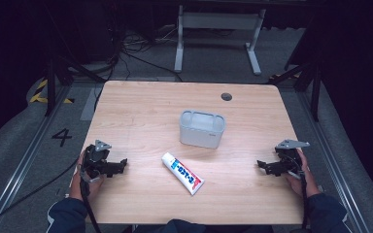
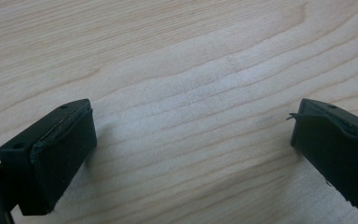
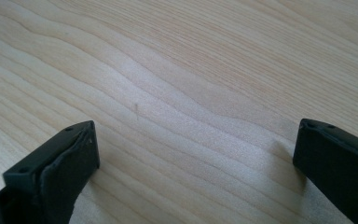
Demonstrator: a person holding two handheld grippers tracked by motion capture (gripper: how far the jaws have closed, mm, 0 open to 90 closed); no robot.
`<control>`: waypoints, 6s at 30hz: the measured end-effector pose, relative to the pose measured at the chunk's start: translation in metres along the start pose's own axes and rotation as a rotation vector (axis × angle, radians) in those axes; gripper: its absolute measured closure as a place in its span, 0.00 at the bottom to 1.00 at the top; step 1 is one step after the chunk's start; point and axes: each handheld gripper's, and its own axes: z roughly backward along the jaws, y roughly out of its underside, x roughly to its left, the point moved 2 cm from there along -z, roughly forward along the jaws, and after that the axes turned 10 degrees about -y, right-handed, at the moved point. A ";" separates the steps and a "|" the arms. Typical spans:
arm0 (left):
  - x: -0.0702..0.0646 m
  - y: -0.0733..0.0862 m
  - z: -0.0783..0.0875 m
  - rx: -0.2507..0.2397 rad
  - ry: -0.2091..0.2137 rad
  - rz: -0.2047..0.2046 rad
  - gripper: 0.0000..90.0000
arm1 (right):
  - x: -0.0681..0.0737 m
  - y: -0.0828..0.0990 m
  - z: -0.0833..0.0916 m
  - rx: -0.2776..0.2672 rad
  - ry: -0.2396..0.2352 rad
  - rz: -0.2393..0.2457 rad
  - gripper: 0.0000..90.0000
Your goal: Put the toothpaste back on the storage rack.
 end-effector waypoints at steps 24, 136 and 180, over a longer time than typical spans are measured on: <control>-0.007 0.014 0.017 -0.007 0.170 -0.182 0.02 | 0.000 -0.001 -0.001 0.005 -0.018 0.017 0.00; -0.190 -0.084 0.001 0.277 0.509 -1.031 0.21 | 0.000 0.001 0.001 0.003 -0.010 0.011 0.00; -0.220 -0.099 0.004 0.344 0.480 -1.176 0.59 | -0.001 -0.001 -0.001 0.006 -0.030 0.029 0.00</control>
